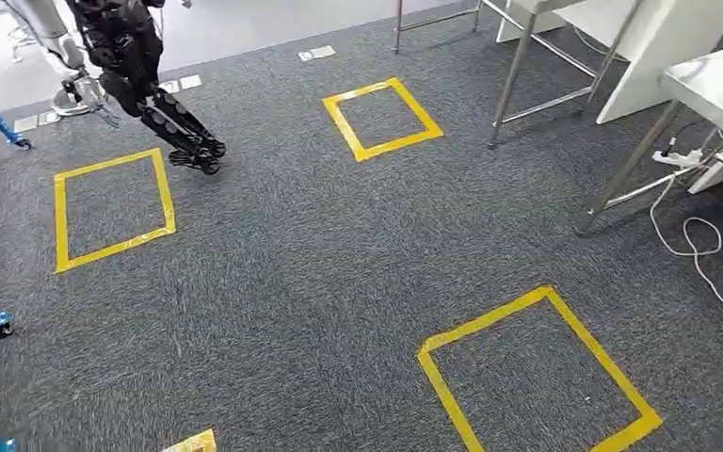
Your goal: Take the parts from the cabinet and place them on the table.
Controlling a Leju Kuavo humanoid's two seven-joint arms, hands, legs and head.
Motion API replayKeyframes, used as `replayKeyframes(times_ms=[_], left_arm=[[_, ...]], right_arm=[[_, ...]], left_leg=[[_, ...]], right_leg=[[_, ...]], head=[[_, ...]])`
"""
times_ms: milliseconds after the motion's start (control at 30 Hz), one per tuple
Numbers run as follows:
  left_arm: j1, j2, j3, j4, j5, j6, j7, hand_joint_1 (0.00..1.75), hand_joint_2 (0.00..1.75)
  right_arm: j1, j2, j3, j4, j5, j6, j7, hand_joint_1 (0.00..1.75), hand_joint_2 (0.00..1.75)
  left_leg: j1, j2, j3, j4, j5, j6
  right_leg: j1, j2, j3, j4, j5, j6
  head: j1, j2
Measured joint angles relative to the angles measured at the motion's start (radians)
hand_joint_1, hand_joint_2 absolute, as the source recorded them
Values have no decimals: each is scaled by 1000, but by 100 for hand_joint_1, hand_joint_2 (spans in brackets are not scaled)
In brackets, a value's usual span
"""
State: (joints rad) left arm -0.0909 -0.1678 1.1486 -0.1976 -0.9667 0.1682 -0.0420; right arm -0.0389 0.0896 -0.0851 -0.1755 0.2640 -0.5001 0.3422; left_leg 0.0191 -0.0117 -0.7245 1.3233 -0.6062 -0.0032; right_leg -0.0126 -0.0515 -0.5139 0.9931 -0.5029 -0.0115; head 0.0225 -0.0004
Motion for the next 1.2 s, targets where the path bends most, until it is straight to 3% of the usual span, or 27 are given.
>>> replayKeyframes(times_ms=[33,100,133,167,200,300,333,367,400,467,500,533,567,600,633,667,700,800,833,900,967,1000,1033,1067,1133,1167,1200], left_arm=[[1,0,0,0,0,0,0,0,0],[2,0,0,0,0,2,5,0,0],[0,0,0,0,0,4,5,0,0],[-6,-2,0,0,1,5,-6,0,0],[-8,-2,0,0,2,5,-15,0,0],[-9,1,0,0,2,5,-20,0,0],[-9,1,0,0,2,5,-20,0,0],[-10,1,0,0,2,8,-21,0,0],[-12,2,0,0,2,10,-21,0,0],[-14,3,0,0,2,15,-22,0,0],[-13,3,0,0,2,16,-22,0,0],[-11,3,0,0,2,18,-22,0,0],[-10,3,0,0,2,19,-22,0,0],[-10,3,0,0,2,21,-24,0,0],[-10,3,0,0,2,24,-24,0,0],[-10,3,0,0,2,28,-26,0,0],[-12,3,0,0,2,34,-27,0,0],[-8,3,0,0,2,43,-29,0,0],[-6,3,0,0,2,46,-29,0,0],[-6,3,0,0,1,52,-28,0,0],[-10,3,0,0,0,53,-27,0,0],[-10,3,0,0,-1,53,-27,0,0],[-9,3,0,0,-5,53,-27,0,0],[-8,4,0,0,-8,53,-27,0,0],[-7,5,0,0,-9,54,-27,0,0],[-9,6,0,0,-10,54,-27,0,0],[-13,6,0,0,-10,54,-27,0,0]], right_arm=[[0,0,1,0,0,0,0,0,0],[-1,1,2,0,0,0,-2,0,0],[-2,1,2,0,1,1,-5,0,0],[1,0,3,0,1,2,-24,0,0],[0,1,3,0,0,3,-37,0,0],[-14,5,3,-1,0,3,-48,0,0],[-14,6,3,-1,0,3,-50,0,0],[-13,6,3,-1,0,3,-51,0,0],[-12,9,3,-1,0,4,-53,0,0],[-8,9,4,-1,2,5,-53,0,0],[-6,9,4,-1,2,8,-53,0,0],[-6,9,5,-1,2,11,-53,0,0],[-5,8,5,-1,2,12,-53,0,0],[-5,7,5,-1,3,12,-53,0,0],[-6,6,5,-1,3,12,-53,0,0],[-7,6,6,-1,3,12,-53,0,0],[-7,6,6,-1,4,12,-51,0,0],[-11,6,8,-1,6,12,-44,0,0],[-12,6,8,-1,7,12,-41,0,0],[-11,8,9,-1,12,12,-38,0,0],[-7,10,10,-1,14,12,-36,0,0],[-6,9,10,-1,14,13,-33,0,0],[-7,9,10,-1,14,13,-33,0,0],[-7,9,10,-1,14,14,-32,0,0],[-9,10,10,-1,14,14,-32,0,0],[-10,11,10,-1,14,15,-32,0,0],[-10,12,10,-1,14,14,-32,0,0]], left_leg=[[2,5,15,-28,22,-1],[6,30,105,-185,92,-3],[7,63,148,-256,110,-3],[4,115,174,-297,112,0],[1,92,171,-296,115,6],[-10,59,162,-305,126,27],[-3,50,168,-316,136,40],[-5,40,166,-319,141,48],[-5,28,161,-319,144,53],[-7,-2,154,-319,147,56],[-8,-16,153,-318,148,56],[-9,-31,153,-318,149,55],[-9,-44,153,-318,150,54],[-9,-59,154,-317,151,51],[-8,-70,154,-317,153,48],[-8,-80,152,-317,154,44],[-17,-91,148,-307,151,36],[-8,-118,142,-317,160,18],[-6,-125,138,-312,160,14],[-9,-35,107,-244,105,9],[-7,-4,34,-87,25,2],[-5,-1,6,-28,8,0],[-5,3,-2,-8,9,-1],[-4,6,10,-31,31,-1],[-5,29,100,-194,112,5],[-6,65,146,-273,137,10],[-16,85,157,-294,126,13]], right_leg=[[0,-12,-4,0,-1,-1],[0,-35,-3,0,-4,-1],[1,-42,5,2,-6,1],[16,-51,4,8,-12,11],[15,-61,7,6,-14,17],[15,-94,21,2,-10,34],[9,-49,10,16,-24,42],[4,7,-4,51,-50,36],[2,32,-34,117,-84,27],[0,43,-113,277,-148,19],[0,46,-140,331,-160,21],[0,47,-142,330,-149,28],[0,49,-120,284,-120,37],[0,55,-79,198,-81,48],[-3,70,-37,111,-48,55],[-11,122,-3,34,-26,57],[-5,138,-4,10,-16,47],[3,103,5,13,-12,29],[-11,89,6,5,-5,19],[-9,66,8,4,-3,8],[1,35,8,4,-5,-2],[4,21,7,4,-7,-5],[6,8,7,4,-8,-6],[7,-4,7,4,-10,-8],[8,-26,12,4,-15,-9],[10,-32,18,5,-16,-8],[20,-40,15,5,-21,-1]], head=[[0,0],[0,0],[-1,0],[-4,0],[5,0],[6,0],[8,0],[7,0],[9,0],[8,0],[9,0],[8,0],[9,0],[9,0],[9,0],[10,0],[12,0],[12,0],[11,0],[4,0],[3,0],[2,0],[2,0],[2,0],[2,0],[1,0],[2,0]])
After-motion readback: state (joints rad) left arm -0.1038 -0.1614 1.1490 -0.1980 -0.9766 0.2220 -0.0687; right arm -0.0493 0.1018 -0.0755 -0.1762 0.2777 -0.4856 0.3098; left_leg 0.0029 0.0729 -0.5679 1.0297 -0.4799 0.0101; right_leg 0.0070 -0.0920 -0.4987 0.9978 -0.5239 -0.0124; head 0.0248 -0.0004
